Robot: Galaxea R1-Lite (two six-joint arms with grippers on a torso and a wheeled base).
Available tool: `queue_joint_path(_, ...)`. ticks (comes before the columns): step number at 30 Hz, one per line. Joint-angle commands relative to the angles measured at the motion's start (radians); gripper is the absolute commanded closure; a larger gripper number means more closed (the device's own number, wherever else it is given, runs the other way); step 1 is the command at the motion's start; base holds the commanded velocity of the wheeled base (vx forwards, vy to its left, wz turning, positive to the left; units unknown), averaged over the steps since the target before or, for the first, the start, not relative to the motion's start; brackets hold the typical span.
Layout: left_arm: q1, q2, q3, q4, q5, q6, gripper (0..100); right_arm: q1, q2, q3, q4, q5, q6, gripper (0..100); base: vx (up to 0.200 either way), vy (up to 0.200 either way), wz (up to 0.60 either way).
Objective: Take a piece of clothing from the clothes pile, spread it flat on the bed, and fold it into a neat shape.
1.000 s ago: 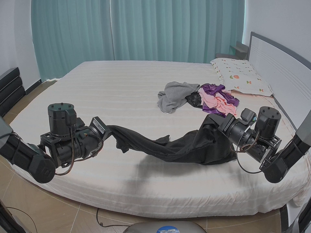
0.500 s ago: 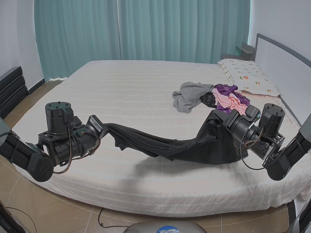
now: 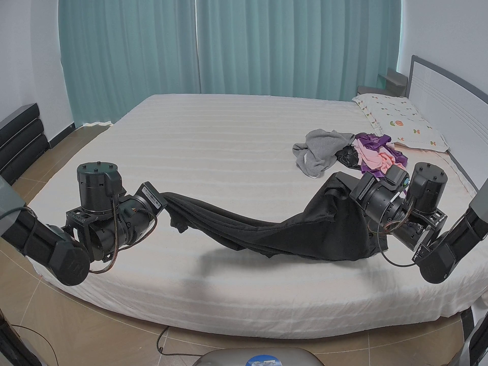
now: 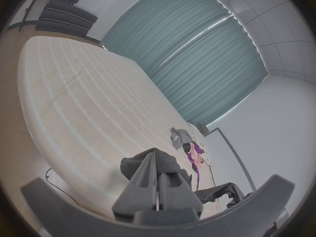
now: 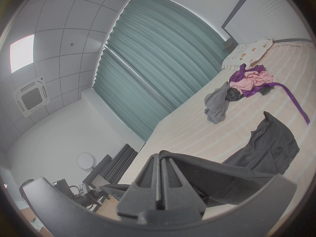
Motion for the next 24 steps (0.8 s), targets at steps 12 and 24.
queue_joint_path(12, 0.005, -0.001, -0.003, -0.001, 0.004, 0.003, 100, -0.01, -0.024, -0.005, -0.003, 0.002, 0.0, 100, 0.0, 0.2, 0.0)
queue_joint_path(24, 0.007, -0.007, 0.002, 0.0, 0.004, 0.006, 100, 0.014, 0.005, -0.034, 0.013, 0.005, -0.034, 100, 0.0, 0.1, 0.0)
